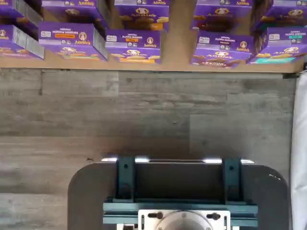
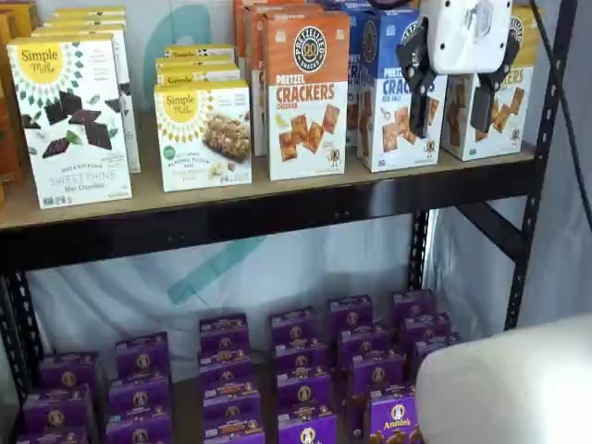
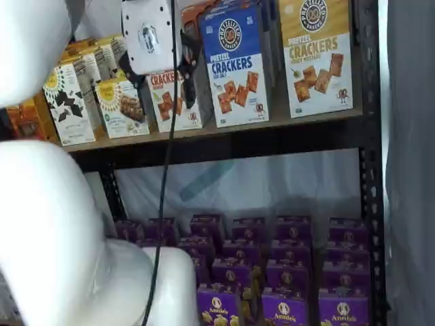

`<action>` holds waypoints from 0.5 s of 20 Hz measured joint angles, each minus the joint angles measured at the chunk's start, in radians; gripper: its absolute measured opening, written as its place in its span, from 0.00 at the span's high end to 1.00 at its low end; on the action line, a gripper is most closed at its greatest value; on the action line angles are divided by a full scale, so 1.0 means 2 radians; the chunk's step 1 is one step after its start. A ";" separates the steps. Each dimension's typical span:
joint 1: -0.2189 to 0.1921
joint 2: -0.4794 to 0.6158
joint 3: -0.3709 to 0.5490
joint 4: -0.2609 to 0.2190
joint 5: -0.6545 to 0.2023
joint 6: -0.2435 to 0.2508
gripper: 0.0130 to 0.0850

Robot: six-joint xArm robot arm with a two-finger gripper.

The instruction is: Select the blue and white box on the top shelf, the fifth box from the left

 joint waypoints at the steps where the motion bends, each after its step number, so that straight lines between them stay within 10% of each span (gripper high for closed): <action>1: -0.001 0.001 -0.001 0.001 0.002 0.000 0.00; 10: -0.005 0.005 0.000 0.000 -0.011 -0.005 0.00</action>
